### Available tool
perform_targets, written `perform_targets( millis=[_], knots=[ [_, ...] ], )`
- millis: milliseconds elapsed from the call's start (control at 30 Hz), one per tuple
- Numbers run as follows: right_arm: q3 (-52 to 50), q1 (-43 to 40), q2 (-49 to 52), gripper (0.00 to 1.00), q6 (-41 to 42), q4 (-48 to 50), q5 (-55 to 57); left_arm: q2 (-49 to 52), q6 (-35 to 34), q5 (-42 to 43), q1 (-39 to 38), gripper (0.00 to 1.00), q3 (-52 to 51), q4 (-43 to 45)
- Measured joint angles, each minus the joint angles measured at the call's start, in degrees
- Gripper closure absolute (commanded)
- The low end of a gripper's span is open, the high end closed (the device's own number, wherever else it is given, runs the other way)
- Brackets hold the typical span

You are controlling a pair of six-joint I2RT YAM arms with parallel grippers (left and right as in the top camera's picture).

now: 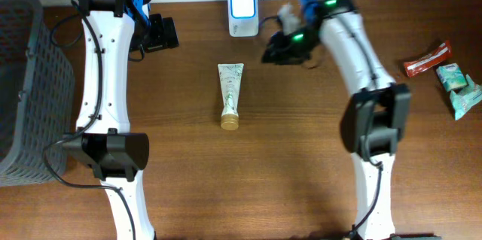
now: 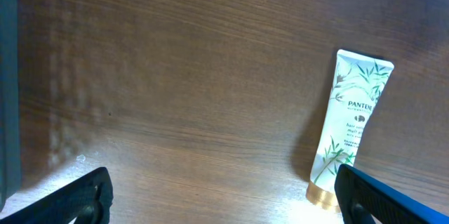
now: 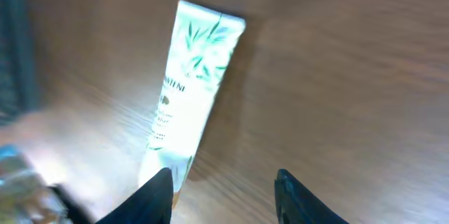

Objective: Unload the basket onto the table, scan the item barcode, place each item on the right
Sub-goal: 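Return right gripper and grasp white Pantene tube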

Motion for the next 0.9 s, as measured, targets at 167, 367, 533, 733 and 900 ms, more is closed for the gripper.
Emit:
perform_targets(
  millis=[167,367,533,733,900],
  knots=[
    [-2.7,10.5,0.0,0.55,6.7,2.1,12.4,0.0,0.0,0.0,0.0,0.01,0.0,0.0],
    [-9.4,16.1,0.0,0.55,15.0,11.6,18.0,0.0,0.0,0.0,0.0,0.01,0.0,0.0],
    [-15.3,18.0,0.0,0.61,19.2,16.4,18.4,0.0,0.0,0.0,0.0,0.01,0.0,0.0],
    [-16.1,18.3,-0.8,0.96,20.7,16.2,18.3,0.0,0.0,0.0,0.0,0.01,0.0,0.0],
    [-12.3,17.1,-0.5,0.96,20.6,12.4,17.9,0.0,0.0,0.0,0.0,0.01,0.0,0.0]
  ],
)
